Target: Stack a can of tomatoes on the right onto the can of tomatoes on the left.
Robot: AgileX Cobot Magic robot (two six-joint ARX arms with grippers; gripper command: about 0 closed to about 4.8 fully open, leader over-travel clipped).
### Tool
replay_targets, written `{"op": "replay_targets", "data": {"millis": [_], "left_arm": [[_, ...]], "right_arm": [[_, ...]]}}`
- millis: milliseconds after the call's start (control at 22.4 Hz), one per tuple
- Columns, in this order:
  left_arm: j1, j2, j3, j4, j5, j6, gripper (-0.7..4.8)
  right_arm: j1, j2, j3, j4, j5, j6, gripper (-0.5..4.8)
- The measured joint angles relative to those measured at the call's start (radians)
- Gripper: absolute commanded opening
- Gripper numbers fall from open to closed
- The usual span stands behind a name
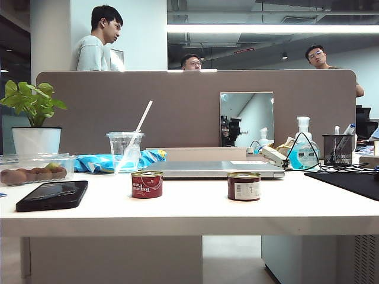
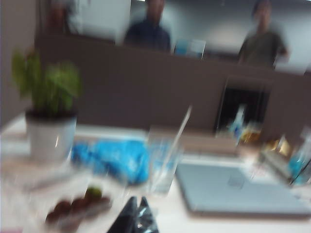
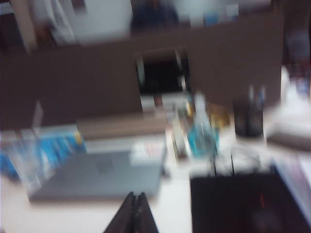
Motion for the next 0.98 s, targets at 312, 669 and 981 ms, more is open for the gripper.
{"op": "replay_targets", "data": {"millis": [312, 669, 981], "left_arm": [[0.0, 0.203, 0.266, -0.15, 0.278, 0.002, -0.04], [-0.164, 0.695, 0.417, -0.228, 0.54, 0.114, -0.02], [-0.426, 0.736, 0.418, -0.336, 0.258, 0.25, 0.04]], "right_arm": [[0.0, 0.104, 0.319, -0.142, -0.116, -0.033, -0.08], [0.095, 0.72, 0.476, -0.156, -0.33, -0.168, 1.74], [0.356, 1.112, 0.478, 0.005, -0.138, -0.309, 3.69]]}}
